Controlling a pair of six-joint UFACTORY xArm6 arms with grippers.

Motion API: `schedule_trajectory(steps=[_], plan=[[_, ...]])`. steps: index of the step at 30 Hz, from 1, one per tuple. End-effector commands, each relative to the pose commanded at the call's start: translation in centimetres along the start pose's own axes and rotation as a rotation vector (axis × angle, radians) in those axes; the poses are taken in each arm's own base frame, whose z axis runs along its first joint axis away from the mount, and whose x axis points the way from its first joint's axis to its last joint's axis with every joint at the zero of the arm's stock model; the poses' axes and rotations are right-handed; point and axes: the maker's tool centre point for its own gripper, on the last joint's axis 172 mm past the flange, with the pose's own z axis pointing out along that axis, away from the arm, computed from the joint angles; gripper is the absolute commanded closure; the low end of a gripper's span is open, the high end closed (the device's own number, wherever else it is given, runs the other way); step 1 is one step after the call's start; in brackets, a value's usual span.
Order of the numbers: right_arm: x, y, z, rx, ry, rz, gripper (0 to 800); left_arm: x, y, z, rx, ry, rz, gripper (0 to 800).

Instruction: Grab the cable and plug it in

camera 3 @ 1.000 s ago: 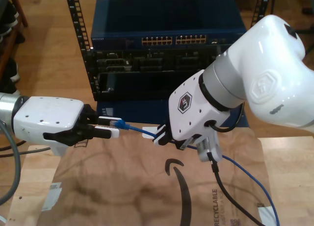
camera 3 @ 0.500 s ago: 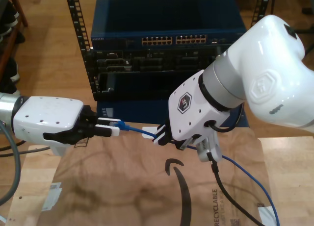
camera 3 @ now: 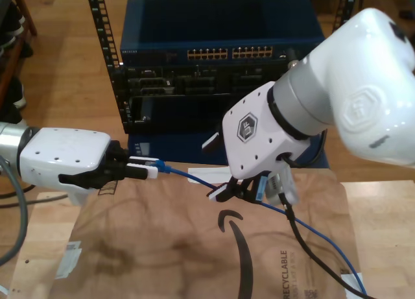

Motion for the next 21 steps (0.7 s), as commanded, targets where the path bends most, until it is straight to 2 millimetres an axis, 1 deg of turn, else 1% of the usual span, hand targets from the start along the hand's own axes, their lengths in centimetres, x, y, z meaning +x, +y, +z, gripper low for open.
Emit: schedule_trajectory(steps=[3, 4, 5, 7, 9, 11, 12, 14, 16, 19, 21], plan=[[-1.0, -0.7, -1.5, 0.042, -0.014, -0.022, 17, -0.5, -0.3, -0.4, 0.04, -0.015, -0.112, 797], [-1.4, -1.4, -2.1, 0.068, -0.021, -0.039, 18, -0.6, -0.4, -1.0, 0.048, -0.032, -0.126, 797], [-1.7, -2.0, -2.4, 0.091, -0.024, -0.052, 18, -1.1, -0.6, -1.4, 0.054, -0.036, -0.118, 797], [-2.2, -3.0, -2.8, 0.131, -0.031, -0.065, 17, -2.0, -1.1, -1.7, 0.084, -0.04, -0.102, 797], [-2.5, -4.3, -3.4, 0.186, -0.034, -0.086, 18, -2.4, -1.8, -1.8, 0.139, -0.058, -0.111, 797], [-3.2, -5.2, -3.6, 0.232, -0.039, -0.139, 17, -2.6, -2.9, -1.6, 0.206, -0.078, -0.127, 797], [-3.7, -5.2, -3.5, 0.244, -0.042, -0.156, 19, -2.7, -3.4, -1.5, 0.232, -0.085, -0.131, 797], [-4.6, -5.0, -3.2, 0.25, -0.052, -0.18, 21, -2.5, -3.5, -1.6, 0.263, -0.104, -0.158, 797], [-6.2, -4.7, -3.8, 0.281, -0.072, -0.215, 21, -2.6, -3.7, -1.8, 0.288, -0.114, -0.18, 797], [-8.0, -4.2, -4.1, 0.303, -0.093, -0.259, 23, -2.8, -3.4, -2.2, 0.289, -0.138, -0.204, 797], [-8.9, -3.7, -4.3, 0.304, -0.105, -0.291, 23, -2.5, -2.5, -3.8, 0.263, -0.185, -0.238, 797]])
